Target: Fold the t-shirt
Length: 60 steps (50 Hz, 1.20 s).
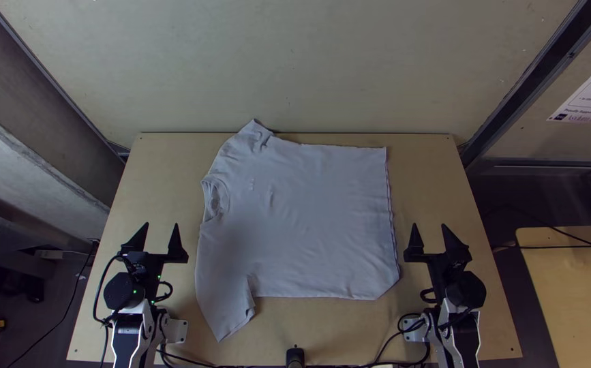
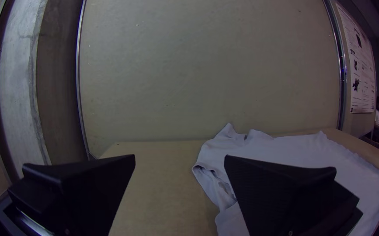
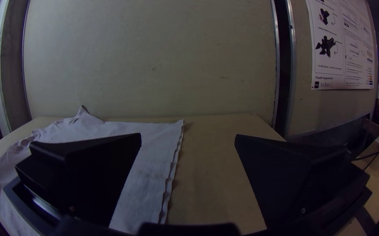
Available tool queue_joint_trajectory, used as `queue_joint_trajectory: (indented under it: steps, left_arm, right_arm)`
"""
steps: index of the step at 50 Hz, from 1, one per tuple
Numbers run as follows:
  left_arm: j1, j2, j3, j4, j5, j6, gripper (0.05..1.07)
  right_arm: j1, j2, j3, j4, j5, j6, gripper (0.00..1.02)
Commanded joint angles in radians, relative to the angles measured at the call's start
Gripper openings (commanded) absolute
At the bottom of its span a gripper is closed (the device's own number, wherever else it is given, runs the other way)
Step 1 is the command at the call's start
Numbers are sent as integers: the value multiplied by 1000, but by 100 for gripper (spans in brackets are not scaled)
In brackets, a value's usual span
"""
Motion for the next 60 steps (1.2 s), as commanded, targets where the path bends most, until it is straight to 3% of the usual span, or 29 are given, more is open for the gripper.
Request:
queue_joint_trajectory:
  steps: [1,42,53,60]
  left_arm:
    - [0,-10,-41,-1,9,-15,103]
    - [-18,-12,-25,-4,22,-25,103]
    - [-11,-1,41,62,20,-7,103]
    - [-20,129,139,115,22,-1,103]
  right_arm:
    - [-1,-3,-15,16,0,12,98]
    - [6,-4,13,22,8,12,98]
    - [2,-1,80,59,8,11,98]
    - [13,52,186,68,8,12,98]
